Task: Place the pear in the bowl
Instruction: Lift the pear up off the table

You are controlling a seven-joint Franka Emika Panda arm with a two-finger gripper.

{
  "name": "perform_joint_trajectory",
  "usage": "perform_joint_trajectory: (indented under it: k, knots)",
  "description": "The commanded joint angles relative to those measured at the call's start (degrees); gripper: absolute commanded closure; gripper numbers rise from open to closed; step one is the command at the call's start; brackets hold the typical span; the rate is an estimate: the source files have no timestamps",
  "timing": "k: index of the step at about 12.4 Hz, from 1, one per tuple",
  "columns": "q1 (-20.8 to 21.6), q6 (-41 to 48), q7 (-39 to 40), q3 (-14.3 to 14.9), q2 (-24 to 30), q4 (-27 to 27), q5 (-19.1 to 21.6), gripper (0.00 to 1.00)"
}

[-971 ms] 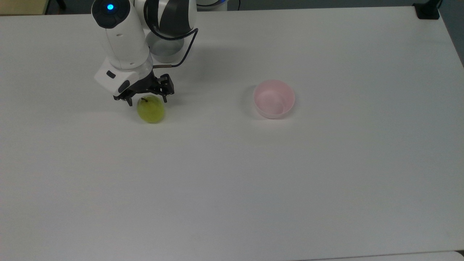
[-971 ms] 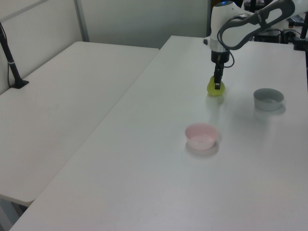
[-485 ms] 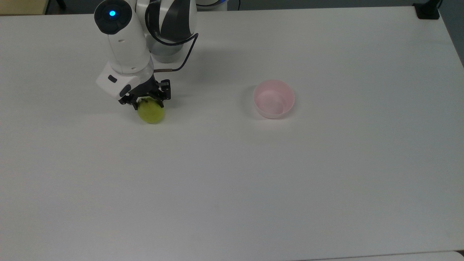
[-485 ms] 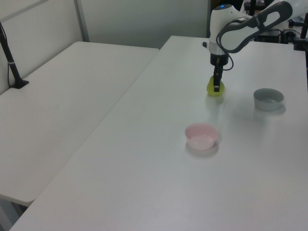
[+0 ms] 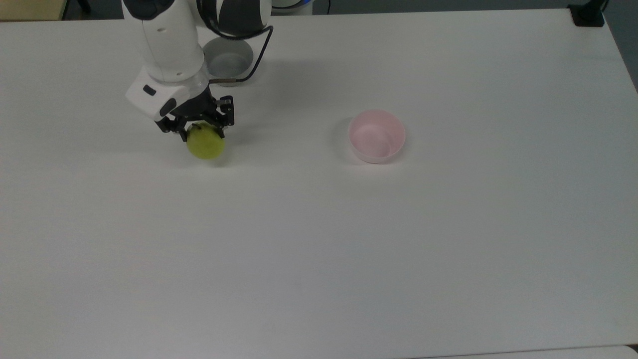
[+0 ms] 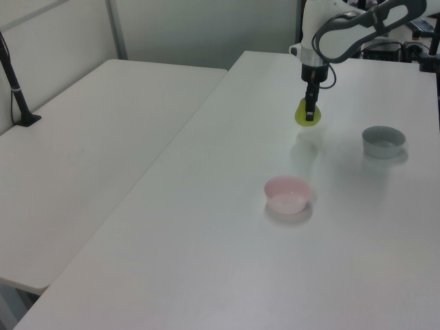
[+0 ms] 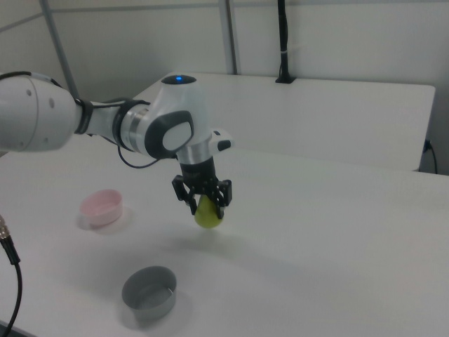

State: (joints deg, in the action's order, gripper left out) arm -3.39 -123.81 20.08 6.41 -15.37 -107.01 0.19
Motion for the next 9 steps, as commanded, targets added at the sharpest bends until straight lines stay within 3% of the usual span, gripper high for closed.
perform_joint_trajectory:
  k: [1, 5, 9]
  knots:
    - [-0.3, 8.2, -1.3, -1.5, 6.4, 1.9, 0.4, 0.84]
    - [-0.7, 17.1, -1.3, -2.5, 12.4, 4.6, 0.5, 0.84]
    - [-0.6, 28.7, -3.7, -2.5, 13.4, 13.7, 2.1, 0.84]
